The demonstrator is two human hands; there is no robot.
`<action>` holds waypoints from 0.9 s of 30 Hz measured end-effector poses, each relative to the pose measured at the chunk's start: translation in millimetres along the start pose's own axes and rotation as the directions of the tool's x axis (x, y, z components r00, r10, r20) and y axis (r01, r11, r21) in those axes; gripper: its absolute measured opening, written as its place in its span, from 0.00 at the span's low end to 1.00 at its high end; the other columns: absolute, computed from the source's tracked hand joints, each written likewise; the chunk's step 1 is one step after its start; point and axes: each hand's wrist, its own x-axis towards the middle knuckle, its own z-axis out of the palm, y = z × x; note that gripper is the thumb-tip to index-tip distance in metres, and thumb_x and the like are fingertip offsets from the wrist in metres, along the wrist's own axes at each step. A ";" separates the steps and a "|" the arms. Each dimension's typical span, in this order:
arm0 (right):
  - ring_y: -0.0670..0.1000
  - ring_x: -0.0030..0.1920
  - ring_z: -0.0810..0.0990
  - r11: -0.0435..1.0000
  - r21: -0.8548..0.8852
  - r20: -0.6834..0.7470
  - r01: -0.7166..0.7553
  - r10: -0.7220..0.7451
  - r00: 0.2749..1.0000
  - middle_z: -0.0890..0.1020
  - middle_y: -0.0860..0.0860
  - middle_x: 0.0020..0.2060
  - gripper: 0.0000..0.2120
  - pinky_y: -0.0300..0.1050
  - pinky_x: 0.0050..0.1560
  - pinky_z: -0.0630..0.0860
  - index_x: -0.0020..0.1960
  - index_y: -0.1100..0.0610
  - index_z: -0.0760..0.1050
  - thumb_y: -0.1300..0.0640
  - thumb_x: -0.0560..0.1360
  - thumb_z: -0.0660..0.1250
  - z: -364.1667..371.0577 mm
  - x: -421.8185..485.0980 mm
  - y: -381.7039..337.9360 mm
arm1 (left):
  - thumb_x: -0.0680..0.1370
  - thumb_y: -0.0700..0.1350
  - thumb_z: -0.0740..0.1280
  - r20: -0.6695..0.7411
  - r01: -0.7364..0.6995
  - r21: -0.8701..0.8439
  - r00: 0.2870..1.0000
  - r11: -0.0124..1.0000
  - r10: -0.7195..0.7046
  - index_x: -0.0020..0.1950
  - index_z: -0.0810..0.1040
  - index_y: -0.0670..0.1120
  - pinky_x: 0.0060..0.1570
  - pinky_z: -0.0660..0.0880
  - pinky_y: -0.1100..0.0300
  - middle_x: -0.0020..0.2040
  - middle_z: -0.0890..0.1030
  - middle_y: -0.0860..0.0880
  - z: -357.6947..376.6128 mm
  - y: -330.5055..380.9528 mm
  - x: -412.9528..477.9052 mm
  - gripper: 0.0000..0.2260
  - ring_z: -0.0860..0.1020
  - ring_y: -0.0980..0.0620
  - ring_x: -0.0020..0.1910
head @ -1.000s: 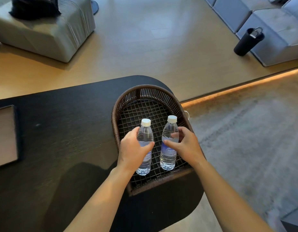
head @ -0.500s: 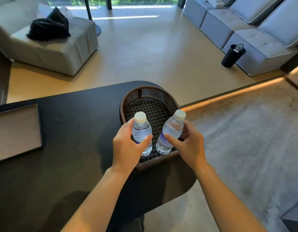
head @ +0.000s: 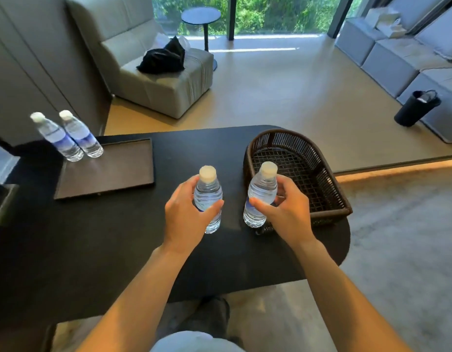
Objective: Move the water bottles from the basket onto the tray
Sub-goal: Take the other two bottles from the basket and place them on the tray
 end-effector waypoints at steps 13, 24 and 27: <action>0.42 0.56 0.77 0.999 0.042 0.216 0.013 -0.021 0.976 0.77 0.39 0.58 0.29 0.27 0.52 0.69 0.66 0.46 0.71 0.50 0.70 0.80 187.2 31.4 -100.4 | 0.68 0.47 0.81 -0.195 0.203 0.013 0.961 0.979 -0.197 0.69 0.76 0.48 0.59 0.79 0.52 0.62 0.81 0.49 -150.3 -110.7 28.5 0.30 0.80 0.53 0.59; 0.45 0.57 0.80 0.998 0.067 0.345 0.005 -0.028 0.938 0.79 0.41 0.57 0.30 0.30 0.53 0.74 0.63 0.43 0.70 0.53 0.68 0.82 370.4 89.1 -165.0 | 0.68 0.45 0.82 -0.215 0.248 0.032 0.948 0.968 -0.236 0.67 0.76 0.47 0.59 0.78 0.57 0.60 0.80 0.50 -248.7 -241.9 120.4 0.30 0.80 0.53 0.59; 0.45 0.56 0.81 0.997 0.071 0.369 -0.001 -0.025 0.929 0.79 0.41 0.55 0.30 0.29 0.50 0.74 0.62 0.43 0.69 0.53 0.67 0.83 415.0 107.0 -173.2 | 0.68 0.45 0.81 -0.216 0.272 0.055 0.943 0.961 -0.255 0.67 0.76 0.47 0.58 0.76 0.60 0.61 0.80 0.50 -263.4 -274.8 148.0 0.30 0.79 0.53 0.59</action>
